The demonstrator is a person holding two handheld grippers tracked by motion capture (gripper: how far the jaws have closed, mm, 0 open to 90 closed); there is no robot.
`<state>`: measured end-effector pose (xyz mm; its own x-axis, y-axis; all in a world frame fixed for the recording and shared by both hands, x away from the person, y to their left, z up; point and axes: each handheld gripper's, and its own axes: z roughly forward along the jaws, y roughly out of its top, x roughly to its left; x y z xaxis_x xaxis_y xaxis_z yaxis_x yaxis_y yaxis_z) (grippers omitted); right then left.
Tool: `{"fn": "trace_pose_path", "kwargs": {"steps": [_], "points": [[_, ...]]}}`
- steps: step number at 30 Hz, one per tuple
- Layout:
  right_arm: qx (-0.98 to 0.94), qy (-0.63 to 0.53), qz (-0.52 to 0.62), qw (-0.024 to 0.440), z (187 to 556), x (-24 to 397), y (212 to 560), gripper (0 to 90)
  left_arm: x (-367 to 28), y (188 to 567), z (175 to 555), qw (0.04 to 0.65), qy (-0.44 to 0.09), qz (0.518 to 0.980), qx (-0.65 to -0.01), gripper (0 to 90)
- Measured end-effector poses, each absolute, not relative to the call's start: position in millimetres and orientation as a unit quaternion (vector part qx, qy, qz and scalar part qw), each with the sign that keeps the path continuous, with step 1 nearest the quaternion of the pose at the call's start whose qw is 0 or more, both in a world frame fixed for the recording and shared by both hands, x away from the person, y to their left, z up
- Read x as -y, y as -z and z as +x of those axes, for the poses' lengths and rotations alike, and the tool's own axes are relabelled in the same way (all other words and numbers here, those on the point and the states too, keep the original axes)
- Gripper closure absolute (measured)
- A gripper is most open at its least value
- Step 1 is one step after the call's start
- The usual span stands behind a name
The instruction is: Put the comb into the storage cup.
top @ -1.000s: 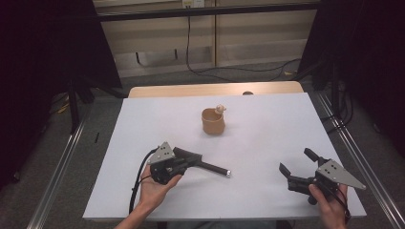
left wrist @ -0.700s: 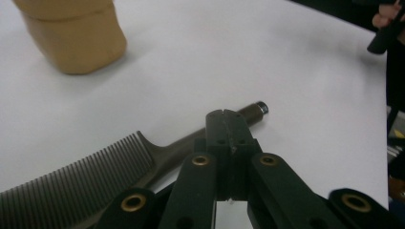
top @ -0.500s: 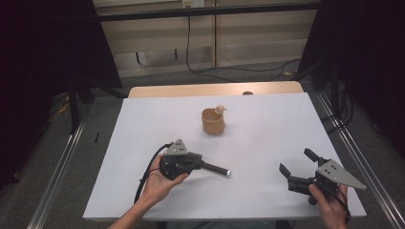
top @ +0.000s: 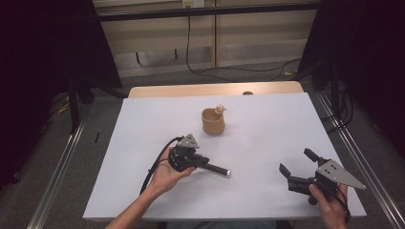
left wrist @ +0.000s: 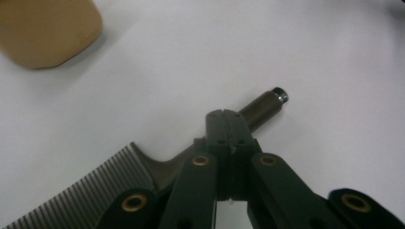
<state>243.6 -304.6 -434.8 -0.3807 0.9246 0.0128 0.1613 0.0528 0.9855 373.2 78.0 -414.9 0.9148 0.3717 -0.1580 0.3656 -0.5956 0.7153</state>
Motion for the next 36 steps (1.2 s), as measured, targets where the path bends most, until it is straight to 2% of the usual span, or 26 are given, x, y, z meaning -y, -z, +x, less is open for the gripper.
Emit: {"fn": "trace_pose_path", "kwargs": {"steps": [21, 30, 36], "points": [[-0.634, -0.539, 0.429, 0.352, 243, 304, 435, 1.0, -60, 434, 365, 0.36, 0.011, 0.916, -0.175, 90.0], [-0.635, -0.538, 0.428, 0.352, 244, 304, 435, 0.7, -62, 434, 369, 0.369, 0.017, 0.91, -0.188, 90.0], [-0.635, -0.538, 0.428, 0.353, 244, 304, 436, 0.7, -58, 437, 367, 0.361, 0.024, 0.916, -0.176, 90.0]]}}
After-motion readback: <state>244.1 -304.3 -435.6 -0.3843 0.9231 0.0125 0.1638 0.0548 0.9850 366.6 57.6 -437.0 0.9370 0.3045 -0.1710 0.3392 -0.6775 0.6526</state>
